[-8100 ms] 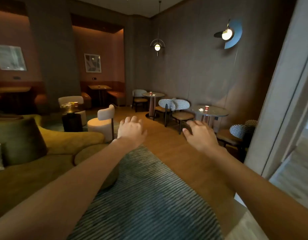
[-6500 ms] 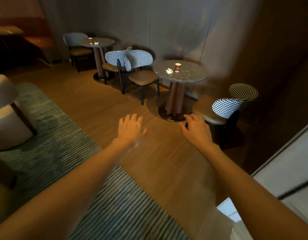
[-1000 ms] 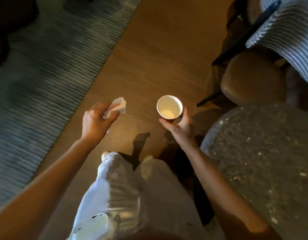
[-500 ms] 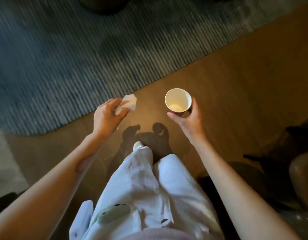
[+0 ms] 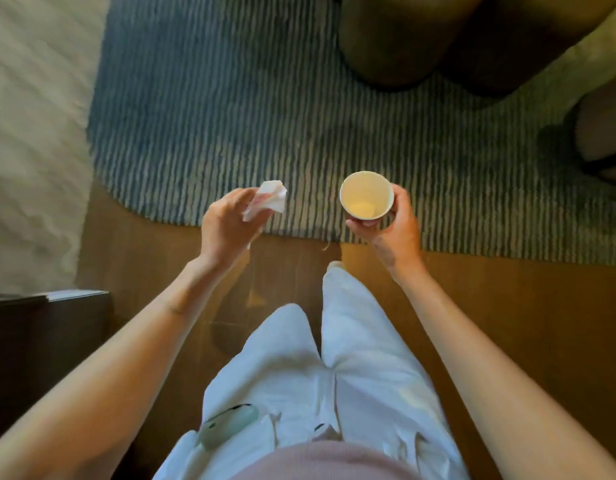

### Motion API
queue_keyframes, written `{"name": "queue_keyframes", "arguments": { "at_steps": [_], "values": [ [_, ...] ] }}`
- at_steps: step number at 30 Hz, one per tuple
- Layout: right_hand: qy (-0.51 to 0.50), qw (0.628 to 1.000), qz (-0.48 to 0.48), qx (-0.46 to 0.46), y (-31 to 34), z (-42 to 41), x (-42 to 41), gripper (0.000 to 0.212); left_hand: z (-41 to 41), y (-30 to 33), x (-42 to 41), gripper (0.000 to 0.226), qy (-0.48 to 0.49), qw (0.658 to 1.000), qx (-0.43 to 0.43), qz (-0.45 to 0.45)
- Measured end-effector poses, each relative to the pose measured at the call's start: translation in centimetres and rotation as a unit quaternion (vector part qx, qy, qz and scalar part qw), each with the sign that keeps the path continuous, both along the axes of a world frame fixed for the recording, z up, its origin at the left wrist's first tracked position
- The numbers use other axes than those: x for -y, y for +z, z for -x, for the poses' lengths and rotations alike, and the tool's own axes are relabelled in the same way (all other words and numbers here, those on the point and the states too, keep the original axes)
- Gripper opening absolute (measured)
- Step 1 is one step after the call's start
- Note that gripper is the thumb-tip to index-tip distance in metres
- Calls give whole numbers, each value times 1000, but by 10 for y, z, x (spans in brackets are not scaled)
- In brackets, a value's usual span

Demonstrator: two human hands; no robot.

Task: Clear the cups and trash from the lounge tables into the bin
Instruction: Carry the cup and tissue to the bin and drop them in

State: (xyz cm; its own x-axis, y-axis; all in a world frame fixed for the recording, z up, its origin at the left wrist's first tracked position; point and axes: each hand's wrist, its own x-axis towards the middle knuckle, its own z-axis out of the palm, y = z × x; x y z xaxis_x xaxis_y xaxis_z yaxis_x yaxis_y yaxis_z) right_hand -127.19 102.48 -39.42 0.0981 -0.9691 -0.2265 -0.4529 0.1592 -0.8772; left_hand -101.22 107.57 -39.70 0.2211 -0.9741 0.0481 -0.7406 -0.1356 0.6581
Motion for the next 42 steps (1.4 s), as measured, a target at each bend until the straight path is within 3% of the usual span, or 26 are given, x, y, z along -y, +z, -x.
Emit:
{"name": "queue_keyframes", "arguments": {
  "at_steps": [4,13,19,23,28,42],
  "values": [
    [74,997,9,-10,9,-25,85,73,-18,12,47,48,42,998,49,18],
    [216,976,25,9,-1,-151,249,70,-105,12,147,48,179,981,70,37],
    [251,967,36,-5,7,-262,361,73,-215,18,242,41,199,978,57,25],
    [234,971,38,1,16,-329,442,73,-280,28,326,57,184,977,93,44],
    [217,975,36,3,21,-390,543,73,-338,30,432,61,197,978,40,52],
    [312,947,78,18,36,-600,840,74,-504,43,697,28,331,941,-56,42]
  ]
}}
